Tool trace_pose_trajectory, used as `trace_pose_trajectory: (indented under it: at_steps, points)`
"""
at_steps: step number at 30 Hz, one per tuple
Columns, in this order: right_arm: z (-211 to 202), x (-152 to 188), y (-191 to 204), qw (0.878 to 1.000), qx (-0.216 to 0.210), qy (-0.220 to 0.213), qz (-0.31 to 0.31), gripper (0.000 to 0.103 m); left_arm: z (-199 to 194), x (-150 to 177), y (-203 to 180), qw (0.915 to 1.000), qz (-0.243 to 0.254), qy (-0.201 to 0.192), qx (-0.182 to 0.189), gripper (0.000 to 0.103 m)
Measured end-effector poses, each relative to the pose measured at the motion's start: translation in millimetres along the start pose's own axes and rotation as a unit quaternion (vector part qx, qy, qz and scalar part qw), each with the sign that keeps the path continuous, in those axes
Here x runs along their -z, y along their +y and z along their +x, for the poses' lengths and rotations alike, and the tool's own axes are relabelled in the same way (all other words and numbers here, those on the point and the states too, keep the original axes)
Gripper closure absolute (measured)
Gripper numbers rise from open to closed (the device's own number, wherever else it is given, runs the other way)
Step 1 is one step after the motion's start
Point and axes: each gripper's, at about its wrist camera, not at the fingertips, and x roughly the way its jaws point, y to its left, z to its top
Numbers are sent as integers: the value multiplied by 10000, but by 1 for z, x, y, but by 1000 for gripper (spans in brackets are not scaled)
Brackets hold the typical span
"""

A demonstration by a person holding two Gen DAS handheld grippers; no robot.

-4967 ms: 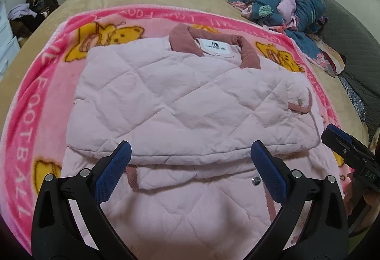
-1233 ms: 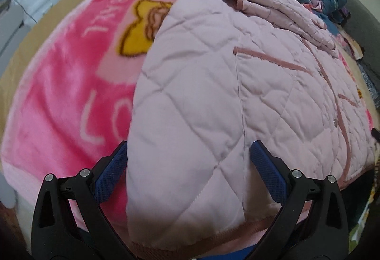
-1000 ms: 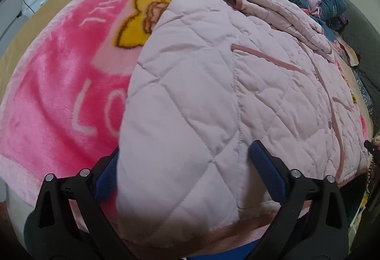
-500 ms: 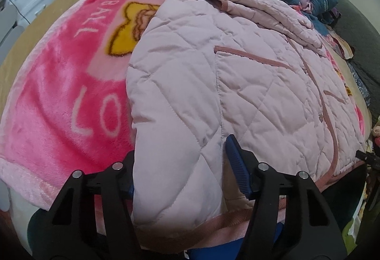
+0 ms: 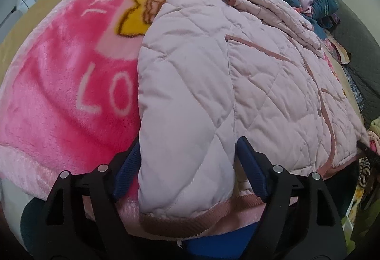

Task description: Fold large clothes

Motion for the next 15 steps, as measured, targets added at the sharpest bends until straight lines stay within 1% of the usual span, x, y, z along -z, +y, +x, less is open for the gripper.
trace_pose_trajectory:
  at_steps: [1,3,4,5,7,10,15]
  points:
    - [-5,-5,0,9999,-83,-124,24,83,0,0,-1,10000,-4,8,38,45]
    - [-16,-14,2,9990,-233,-389,45,83,-2,-1,-2,9998,-73,3,172,58]
    - [-19,-18,3,9985,-274,-467,46,83,-4,-1,-4,9999,-53,-17,136,67]
    - [-21,-23,6,9980,-317,-550,37,83,-6,-1,-6,9999,-34,-36,152,70]
    - [-26,-30,8,9969,-369,-695,12,83,-11,-3,-10,9998,-6,-105,185,83]
    - [-29,-38,10,9960,-408,-798,-15,84,-25,-9,-20,9992,61,-322,211,91]
    - [-34,-45,12,9946,-424,-949,-4,84,-50,-26,-36,9964,259,-770,254,93]
